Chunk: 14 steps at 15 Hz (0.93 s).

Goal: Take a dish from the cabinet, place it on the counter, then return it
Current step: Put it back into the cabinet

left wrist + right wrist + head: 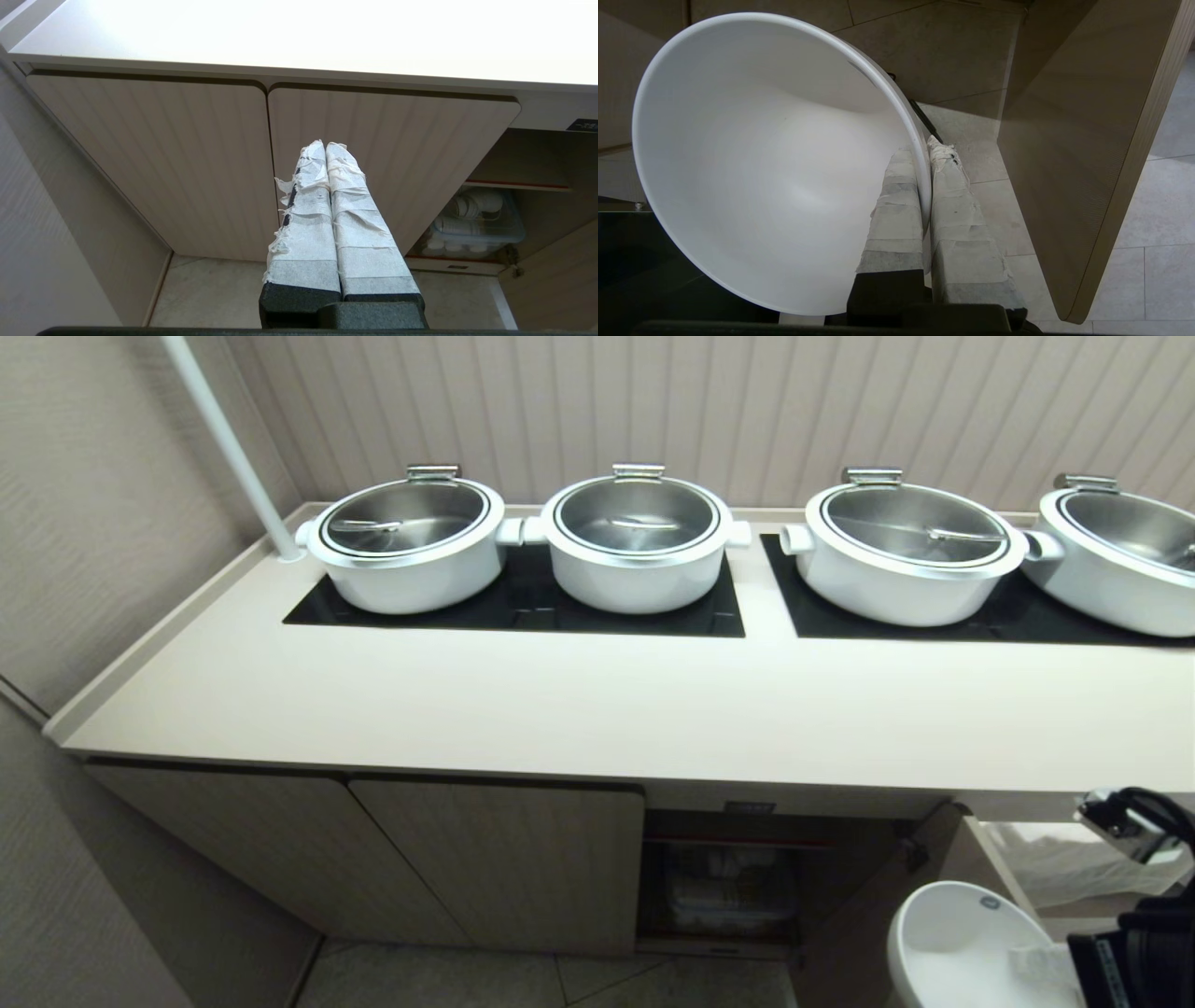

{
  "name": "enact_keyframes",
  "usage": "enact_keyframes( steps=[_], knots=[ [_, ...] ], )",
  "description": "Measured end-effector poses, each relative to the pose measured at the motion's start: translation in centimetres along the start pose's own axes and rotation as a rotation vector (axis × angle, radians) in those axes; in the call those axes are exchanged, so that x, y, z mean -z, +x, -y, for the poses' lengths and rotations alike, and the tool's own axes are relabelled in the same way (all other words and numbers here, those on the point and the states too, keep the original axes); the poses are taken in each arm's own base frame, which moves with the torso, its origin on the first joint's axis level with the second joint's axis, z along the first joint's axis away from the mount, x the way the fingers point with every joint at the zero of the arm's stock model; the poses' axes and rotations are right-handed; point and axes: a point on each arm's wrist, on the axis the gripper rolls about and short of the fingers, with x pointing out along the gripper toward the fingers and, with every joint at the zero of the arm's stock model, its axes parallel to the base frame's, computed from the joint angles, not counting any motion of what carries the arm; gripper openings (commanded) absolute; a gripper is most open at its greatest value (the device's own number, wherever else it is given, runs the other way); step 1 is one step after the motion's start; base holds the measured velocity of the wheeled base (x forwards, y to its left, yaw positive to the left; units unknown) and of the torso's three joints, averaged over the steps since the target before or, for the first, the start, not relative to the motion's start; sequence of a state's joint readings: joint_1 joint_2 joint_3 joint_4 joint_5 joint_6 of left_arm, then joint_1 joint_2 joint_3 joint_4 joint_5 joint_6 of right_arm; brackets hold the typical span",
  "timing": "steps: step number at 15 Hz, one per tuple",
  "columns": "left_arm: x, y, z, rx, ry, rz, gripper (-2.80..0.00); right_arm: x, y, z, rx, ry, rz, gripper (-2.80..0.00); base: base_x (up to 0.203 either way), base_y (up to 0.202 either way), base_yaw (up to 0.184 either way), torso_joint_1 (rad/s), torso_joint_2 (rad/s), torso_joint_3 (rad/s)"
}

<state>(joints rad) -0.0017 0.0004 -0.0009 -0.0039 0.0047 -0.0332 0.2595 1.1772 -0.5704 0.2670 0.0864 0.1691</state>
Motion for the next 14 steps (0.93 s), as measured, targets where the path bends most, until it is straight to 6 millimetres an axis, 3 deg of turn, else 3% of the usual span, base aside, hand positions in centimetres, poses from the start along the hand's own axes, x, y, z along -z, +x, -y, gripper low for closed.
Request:
enact_keyframes(
  steps=[14],
  knots=[
    [0.00,0.00,0.00,0.000,0.000,0.000,-2.80,-0.04,-0.01,-0.10,-0.003,-0.006,0.001,-2.80,0.000,0.000,0.000,0.000,0.00,0.000]
  ],
)
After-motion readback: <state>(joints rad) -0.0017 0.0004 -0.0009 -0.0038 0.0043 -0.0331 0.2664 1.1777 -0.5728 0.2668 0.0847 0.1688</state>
